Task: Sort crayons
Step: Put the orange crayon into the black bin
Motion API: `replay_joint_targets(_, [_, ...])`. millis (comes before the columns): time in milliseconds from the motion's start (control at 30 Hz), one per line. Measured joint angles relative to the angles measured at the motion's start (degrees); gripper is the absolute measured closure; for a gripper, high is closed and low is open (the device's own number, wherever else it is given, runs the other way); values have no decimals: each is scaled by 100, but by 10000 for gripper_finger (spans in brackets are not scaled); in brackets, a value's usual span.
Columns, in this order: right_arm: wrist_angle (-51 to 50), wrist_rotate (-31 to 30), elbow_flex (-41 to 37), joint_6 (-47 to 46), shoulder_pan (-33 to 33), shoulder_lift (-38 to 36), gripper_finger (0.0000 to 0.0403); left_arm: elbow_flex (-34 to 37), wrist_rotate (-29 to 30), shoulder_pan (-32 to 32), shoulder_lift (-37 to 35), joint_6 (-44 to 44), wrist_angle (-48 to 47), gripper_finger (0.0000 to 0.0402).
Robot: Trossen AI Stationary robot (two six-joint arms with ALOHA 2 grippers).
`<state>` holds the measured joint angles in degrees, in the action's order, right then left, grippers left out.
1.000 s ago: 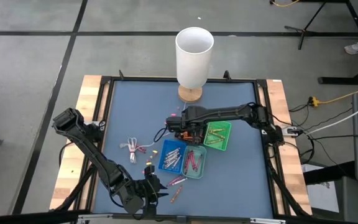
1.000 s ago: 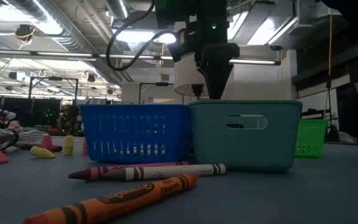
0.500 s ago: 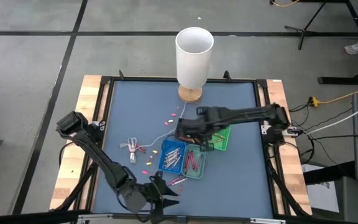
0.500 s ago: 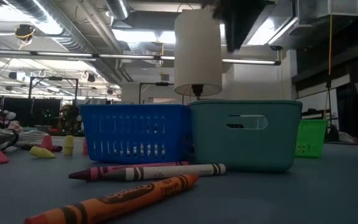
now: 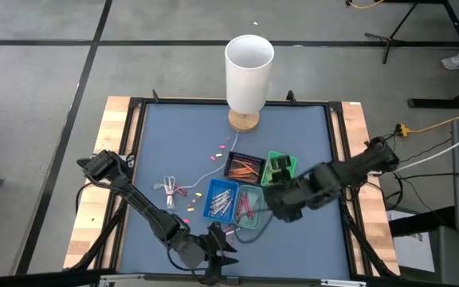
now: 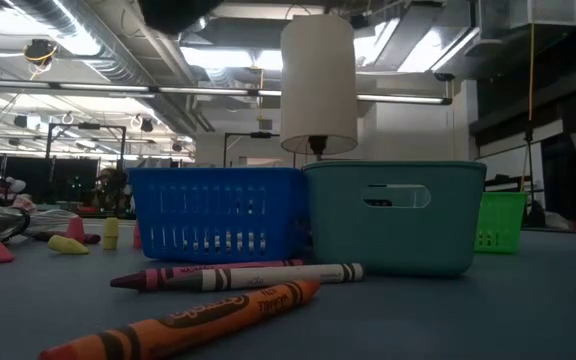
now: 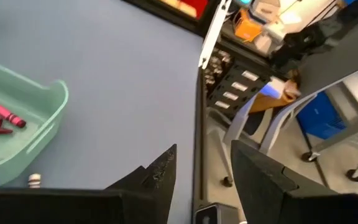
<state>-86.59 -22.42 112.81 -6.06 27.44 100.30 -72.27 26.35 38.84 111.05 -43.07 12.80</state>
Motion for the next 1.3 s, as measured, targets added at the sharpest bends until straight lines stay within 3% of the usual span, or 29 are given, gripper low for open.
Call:
replay_joint_targets(233, [128, -343, -72, -123, 520, -29, 274, -3, 147, 168, 123, -88, -200, 268])
replay_joint_targets(467, [775, -447, -963, -119, 726, -92, 274, -9, 847, 458, 176, -886, -934, 276])
replay_joint_targets(700, [1982, -126, -2236, -12, 665, -86, 274, -9, 949, 427, 620, -999, -933, 276])
replay_joint_targets(900, [2779, 539, -2977, -3, 667, -81, 274, -9, 979, 380, 864, -1050, -940, 276])
replay_joint_targets(1300, [3991, 880, -3423, -1, 671, -81, 274, -9, 1056, 316, 1252, -1040, -942, 276])
